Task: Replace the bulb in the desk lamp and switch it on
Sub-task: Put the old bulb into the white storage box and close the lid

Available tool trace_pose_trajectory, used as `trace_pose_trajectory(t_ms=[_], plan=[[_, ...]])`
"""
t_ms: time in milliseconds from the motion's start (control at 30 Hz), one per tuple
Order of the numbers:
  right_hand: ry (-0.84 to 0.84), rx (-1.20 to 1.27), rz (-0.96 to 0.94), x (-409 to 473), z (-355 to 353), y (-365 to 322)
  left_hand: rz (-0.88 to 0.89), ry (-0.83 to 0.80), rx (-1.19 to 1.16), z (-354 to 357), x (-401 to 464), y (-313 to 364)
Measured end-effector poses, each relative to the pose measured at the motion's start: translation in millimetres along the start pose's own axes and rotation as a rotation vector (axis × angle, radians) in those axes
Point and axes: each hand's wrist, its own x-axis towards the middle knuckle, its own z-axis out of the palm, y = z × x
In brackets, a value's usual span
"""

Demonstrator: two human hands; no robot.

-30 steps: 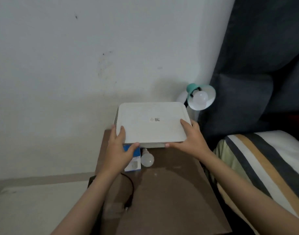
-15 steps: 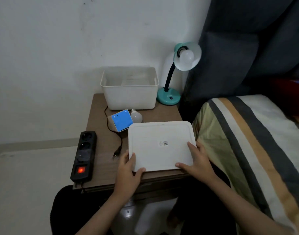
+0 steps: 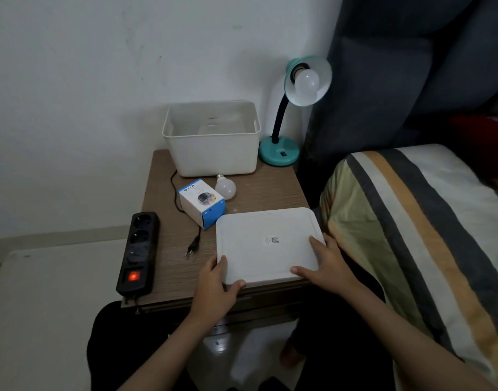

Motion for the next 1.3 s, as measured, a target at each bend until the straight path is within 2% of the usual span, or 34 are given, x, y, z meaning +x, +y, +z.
trace_pose_trajectory(t_ms=[300, 400, 533, 667, 900, 1067, 1233, 1300], plan=[[-0.027, -0.134, -0.029, 7, 6, -6, 0.008, -0.014, 0.030, -5, 11, -3], [0.001, -0.173, -0.106, 12, 8, -16, 0.047, 0.050, 0.012, -9, 15, -5], [0.036, -0.101, -0.224, 22, 16, -40, 0.110, 0.198, 0.004, -19, 29, -3], [0.063, -0.035, -0.314, 43, 24, -78, 0.084, 0.335, 0.036, -33, 55, 2], [0.042, 0.033, -0.407, 110, 31, -137, 0.045, 0.356, -0.039, -51, 99, -8], [-0.069, 0.025, -0.433, 158, 32, -167, 0.052, 0.391, -0.044, -56, 114, -13], [-0.230, -0.140, -0.506, 196, 43, -176, 0.061, 0.432, -0.019, -63, 126, -21], [-0.264, -0.157, -0.532, 203, 46, -177, 0.058, 0.395, -0.047, -67, 131, -24]])
